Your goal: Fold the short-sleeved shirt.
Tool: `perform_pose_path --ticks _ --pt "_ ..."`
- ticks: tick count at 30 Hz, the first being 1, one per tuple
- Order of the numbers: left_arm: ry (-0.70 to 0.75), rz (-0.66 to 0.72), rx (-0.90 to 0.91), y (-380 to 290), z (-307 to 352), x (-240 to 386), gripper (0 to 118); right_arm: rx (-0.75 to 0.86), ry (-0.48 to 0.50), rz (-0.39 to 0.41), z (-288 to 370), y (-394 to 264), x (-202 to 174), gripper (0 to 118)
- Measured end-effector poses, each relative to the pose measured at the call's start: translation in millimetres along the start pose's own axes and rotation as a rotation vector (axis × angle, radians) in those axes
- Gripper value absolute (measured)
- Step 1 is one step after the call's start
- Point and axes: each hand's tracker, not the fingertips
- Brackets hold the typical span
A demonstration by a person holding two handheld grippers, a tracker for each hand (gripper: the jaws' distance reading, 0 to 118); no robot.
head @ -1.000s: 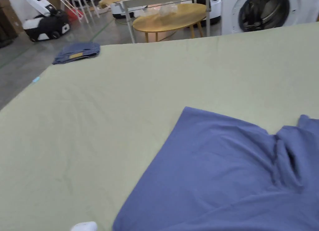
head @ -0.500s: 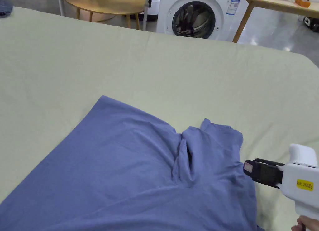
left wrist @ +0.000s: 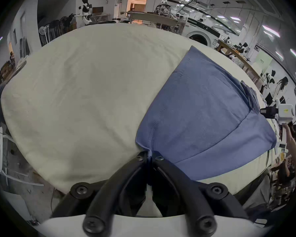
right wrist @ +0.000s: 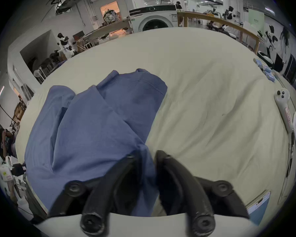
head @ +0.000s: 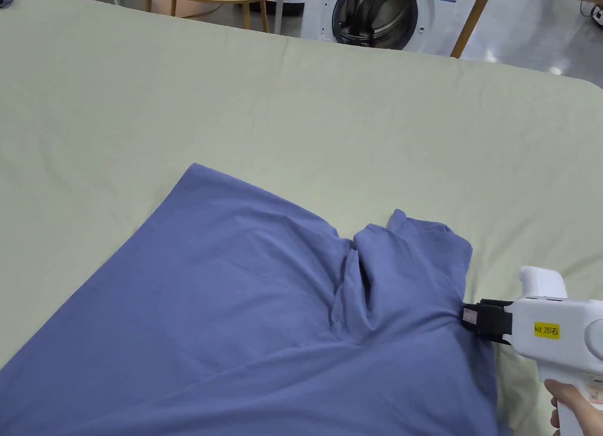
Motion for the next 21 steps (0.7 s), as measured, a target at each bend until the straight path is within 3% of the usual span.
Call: perform_pose_path --ticks 1,4,9,14,18,21 --pt "-0.003 0.004 0.001 -0.1 0.3 -0.8 0 0.001 0.008 0.004 0.6 -1.6 -0.7 6" --pt "-0.014 0.002 0.016 -2.7 3.3 -5.1 0 0.032 -0.01 0.019 9.8 -9.6 -8.1 3" --pt "-0.106 0.033 0.147 -0.1 28.6 -3.0 0 0.132 0.003 0.045 40.3 -6.0 -11.9 2" --pt "-0.193 0.035 0.302 33.8 64.6 4.5 0 0.267 0.084 0.025 104.2 10.0 -24.4 2" --pt "-0.286 0.023 0.42 69.3 89.2 14.2 0 0.375 0.094 0.037 158.4 23.3 -40.3 2" --pt "-0.358 -0.016 0.488 101.7 99.1 17.7 0 0.454 0.121 -0.026 187.9 38.3 -40.7 2"
